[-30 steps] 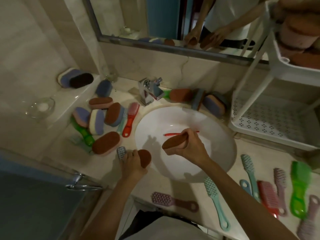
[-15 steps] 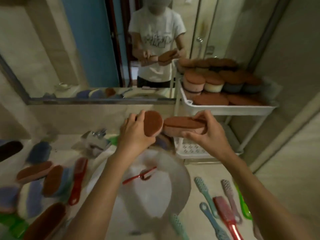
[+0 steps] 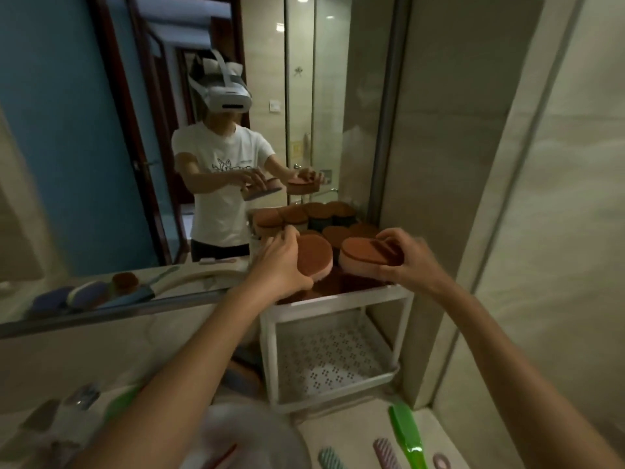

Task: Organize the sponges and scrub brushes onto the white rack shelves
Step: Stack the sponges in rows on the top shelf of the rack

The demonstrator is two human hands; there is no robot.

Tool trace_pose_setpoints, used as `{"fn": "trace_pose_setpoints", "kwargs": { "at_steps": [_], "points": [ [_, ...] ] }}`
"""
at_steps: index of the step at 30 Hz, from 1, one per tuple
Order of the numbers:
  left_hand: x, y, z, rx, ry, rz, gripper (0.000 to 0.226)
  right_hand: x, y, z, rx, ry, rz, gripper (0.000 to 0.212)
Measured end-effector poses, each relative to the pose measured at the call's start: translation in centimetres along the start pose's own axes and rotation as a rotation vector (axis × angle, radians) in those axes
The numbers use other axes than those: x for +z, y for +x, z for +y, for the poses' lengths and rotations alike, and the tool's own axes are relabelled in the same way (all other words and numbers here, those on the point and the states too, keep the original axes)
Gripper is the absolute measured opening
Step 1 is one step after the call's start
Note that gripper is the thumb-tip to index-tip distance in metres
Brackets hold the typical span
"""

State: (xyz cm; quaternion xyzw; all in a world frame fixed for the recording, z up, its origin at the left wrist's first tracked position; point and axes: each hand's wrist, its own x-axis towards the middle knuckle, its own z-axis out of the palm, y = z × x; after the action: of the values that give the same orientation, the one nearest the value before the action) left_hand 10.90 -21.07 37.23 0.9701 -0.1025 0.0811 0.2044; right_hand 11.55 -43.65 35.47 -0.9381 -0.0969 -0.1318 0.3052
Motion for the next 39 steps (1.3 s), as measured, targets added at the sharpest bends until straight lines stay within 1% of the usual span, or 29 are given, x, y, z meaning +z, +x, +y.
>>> {"fn": "trace_pose_setpoints", "kwargs": {
  "at_steps": [3,5,12,17,20,24,28,39],
  "points": [
    [0.7,1.7,0.8,0.065,0.087,-0.072,0.072,-0.1,1.3,1.2,0.045,-0.133,-0.044,0.063],
    [1.2,2.5,0.9,0.078,0.12,-0.113,0.073,0.3,1.8,1.8,0.046,-0.16,-0.093,0.064],
    [2.8,3.1,0.7,0.105,0.123,-0.134,0.079,1.6,2.4,2.5,0.015,-0.074,-0.138,0.067],
    [3.2,3.3,0.3,0.101,0.119,-0.126,0.08,2.0,2.3,2.6,0.037,-0.041,-0.129,0.076],
    [3.1,3.4,0.0,0.084,0.114,-0.11,0.08,2.2,2.4,2.7,0.04,-0.031,-0.11,0.075],
    [3.3,3.6,0.1,0.102,0.127,-0.118,0.08,2.5,2.5,2.7,0.04,-0.046,-0.147,0.072],
    [3.7,3.6,0.1,0.098,0.135,-0.132,0.081,2.7,2.9,3.5,0.05,-0.044,-0.143,0.062],
    [4.0,3.7,0.4,0.108,0.1,-0.167,0.078,2.8,2.5,3.4,-0.023,-0.144,-0.141,0.057]
  ]
}}
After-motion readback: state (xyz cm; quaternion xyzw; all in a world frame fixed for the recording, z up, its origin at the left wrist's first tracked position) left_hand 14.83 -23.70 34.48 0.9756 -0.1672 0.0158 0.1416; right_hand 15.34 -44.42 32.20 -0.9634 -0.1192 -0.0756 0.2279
